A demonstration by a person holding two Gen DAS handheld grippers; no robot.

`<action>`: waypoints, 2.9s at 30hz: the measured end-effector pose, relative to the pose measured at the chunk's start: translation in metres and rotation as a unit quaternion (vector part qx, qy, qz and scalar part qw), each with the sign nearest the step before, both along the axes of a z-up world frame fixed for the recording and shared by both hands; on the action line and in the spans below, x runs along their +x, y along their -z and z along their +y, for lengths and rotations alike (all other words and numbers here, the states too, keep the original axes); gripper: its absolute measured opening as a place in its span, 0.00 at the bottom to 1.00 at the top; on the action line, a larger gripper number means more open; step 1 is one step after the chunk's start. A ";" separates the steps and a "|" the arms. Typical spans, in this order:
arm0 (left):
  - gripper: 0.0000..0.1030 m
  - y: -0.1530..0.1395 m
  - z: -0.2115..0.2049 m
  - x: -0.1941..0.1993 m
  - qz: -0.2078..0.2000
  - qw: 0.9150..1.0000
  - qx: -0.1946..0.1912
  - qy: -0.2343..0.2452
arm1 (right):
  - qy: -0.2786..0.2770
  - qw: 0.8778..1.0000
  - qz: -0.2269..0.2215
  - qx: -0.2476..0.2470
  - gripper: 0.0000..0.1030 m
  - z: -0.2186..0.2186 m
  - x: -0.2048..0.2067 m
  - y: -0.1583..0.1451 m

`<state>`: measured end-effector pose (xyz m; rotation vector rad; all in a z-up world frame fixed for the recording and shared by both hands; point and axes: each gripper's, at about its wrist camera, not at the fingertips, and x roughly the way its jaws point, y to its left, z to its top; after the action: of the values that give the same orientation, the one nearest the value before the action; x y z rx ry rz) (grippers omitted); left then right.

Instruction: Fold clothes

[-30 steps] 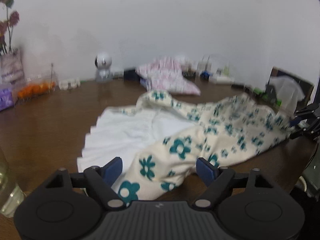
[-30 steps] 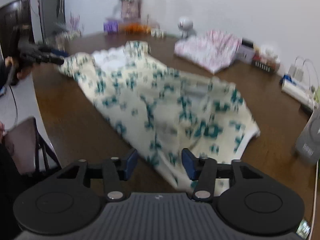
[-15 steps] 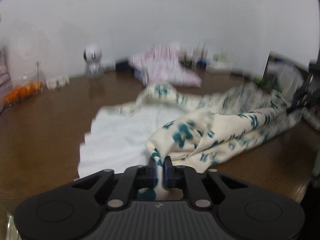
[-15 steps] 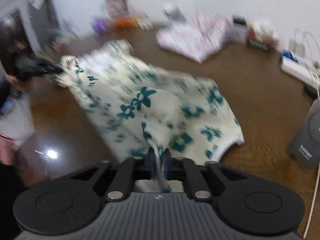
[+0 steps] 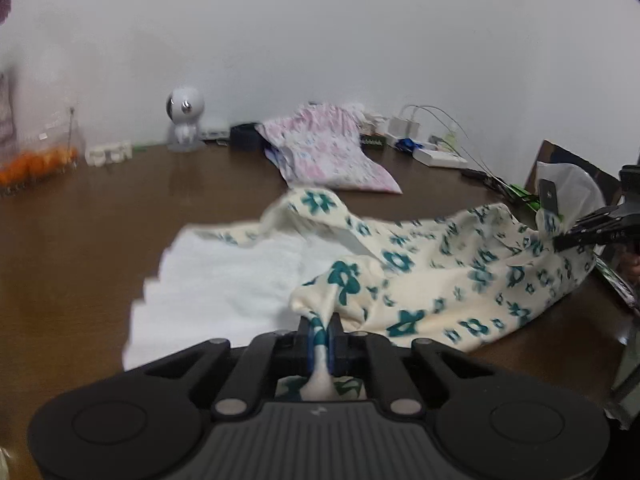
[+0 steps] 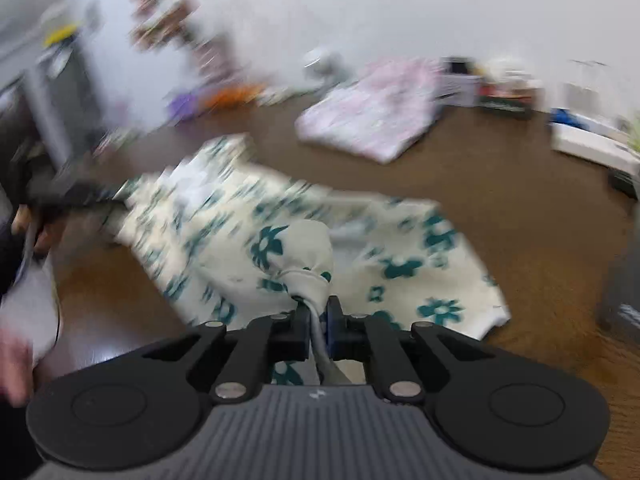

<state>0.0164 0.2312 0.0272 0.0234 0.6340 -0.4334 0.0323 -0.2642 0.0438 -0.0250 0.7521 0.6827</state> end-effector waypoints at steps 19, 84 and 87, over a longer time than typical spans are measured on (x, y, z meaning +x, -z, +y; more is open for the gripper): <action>0.12 0.011 0.025 -0.035 0.013 1.000 -0.004 0.001 | -0.182 0.973 -0.119 -0.071 0.33 0.123 -0.020 0.020; 0.08 0.021 -0.089 -0.065 0.045 0.933 -0.162 -0.319 | -0.006 0.958 -0.132 -0.254 0.15 0.053 -0.074 0.011; 0.31 0.001 -0.068 -0.071 0.032 0.930 -0.183 -0.318 | -0.018 0.967 -0.162 -0.197 0.53 0.045 -0.081 -0.022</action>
<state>-0.0542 0.1635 0.0264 -0.5429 0.5785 0.0847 -0.0486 -0.2188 0.0662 -0.5039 0.5607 0.5364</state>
